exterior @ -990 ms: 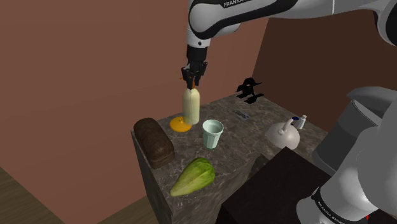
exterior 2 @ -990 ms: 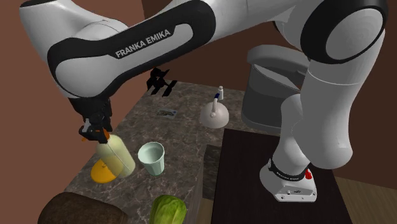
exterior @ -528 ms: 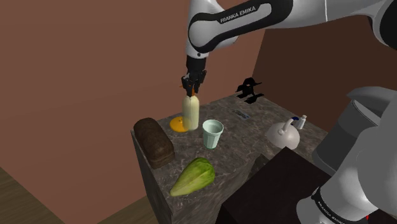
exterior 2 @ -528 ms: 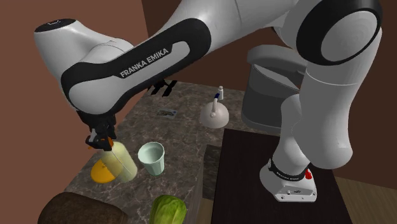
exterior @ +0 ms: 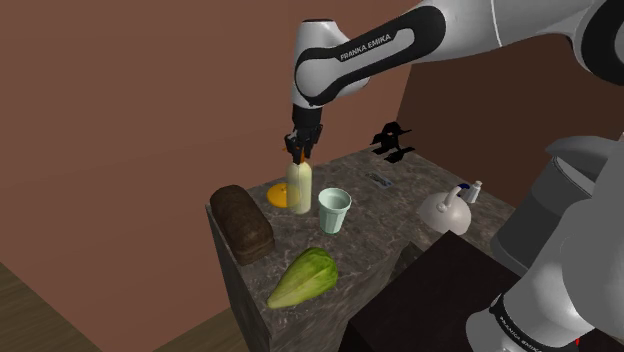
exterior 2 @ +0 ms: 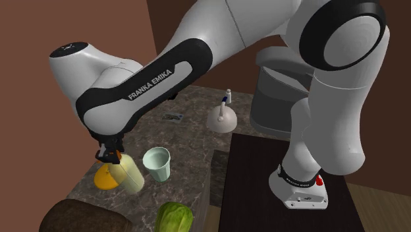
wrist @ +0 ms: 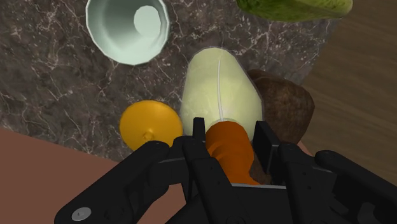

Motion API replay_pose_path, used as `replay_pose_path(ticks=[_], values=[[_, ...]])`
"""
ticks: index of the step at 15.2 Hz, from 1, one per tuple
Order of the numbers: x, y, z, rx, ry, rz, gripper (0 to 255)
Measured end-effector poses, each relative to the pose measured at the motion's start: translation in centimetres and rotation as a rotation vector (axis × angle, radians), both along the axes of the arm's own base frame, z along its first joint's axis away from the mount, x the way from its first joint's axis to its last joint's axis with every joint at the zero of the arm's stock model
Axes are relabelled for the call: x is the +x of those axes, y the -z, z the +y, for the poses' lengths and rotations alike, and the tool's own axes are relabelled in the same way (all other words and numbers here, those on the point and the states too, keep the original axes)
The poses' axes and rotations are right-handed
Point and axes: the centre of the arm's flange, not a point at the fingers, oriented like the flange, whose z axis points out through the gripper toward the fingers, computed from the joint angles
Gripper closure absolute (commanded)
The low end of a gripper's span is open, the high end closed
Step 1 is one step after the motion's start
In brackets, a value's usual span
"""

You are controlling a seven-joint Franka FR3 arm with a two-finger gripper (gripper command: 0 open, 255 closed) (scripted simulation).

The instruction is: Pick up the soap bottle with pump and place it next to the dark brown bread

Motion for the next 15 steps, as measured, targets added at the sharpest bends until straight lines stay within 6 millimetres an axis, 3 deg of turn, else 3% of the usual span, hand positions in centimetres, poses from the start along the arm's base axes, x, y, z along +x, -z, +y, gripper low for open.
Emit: replay_pose_path(ticks=[15], values=[[0.1, 8.0, -0.1, 0.0, 0.0, 0.0, 255]])
